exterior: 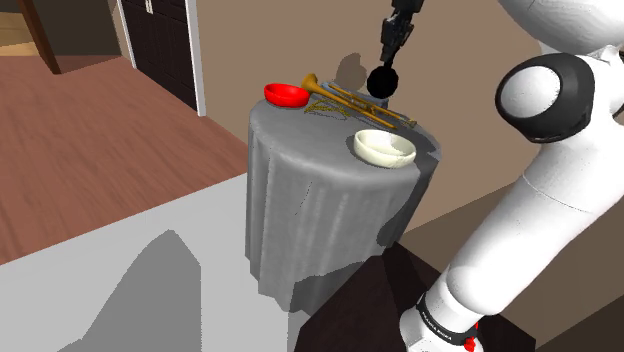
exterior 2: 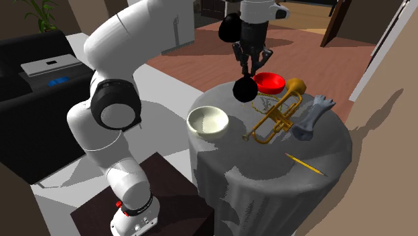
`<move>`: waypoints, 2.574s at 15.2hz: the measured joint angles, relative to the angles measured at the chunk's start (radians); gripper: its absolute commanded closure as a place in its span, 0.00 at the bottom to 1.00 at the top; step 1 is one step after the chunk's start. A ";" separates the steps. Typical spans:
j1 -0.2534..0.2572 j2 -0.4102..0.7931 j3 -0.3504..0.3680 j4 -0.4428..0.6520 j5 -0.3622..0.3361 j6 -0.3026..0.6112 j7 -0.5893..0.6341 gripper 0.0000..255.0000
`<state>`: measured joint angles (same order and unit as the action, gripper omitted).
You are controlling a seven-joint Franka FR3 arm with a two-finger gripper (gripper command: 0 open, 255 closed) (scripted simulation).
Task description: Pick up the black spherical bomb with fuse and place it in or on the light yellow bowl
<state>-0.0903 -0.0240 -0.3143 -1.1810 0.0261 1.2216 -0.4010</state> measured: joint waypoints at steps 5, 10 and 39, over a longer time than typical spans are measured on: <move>0.038 -0.186 0.061 -0.156 -0.055 -0.022 0.082 1.00; 0.052 -0.335 0.120 -0.252 -0.078 -0.072 0.149 1.00; 0.041 -0.555 0.144 -0.760 -0.102 0.215 0.186 0.00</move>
<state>-0.0496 -0.5795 -0.1708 -1.9406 -0.0761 1.4366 -0.2148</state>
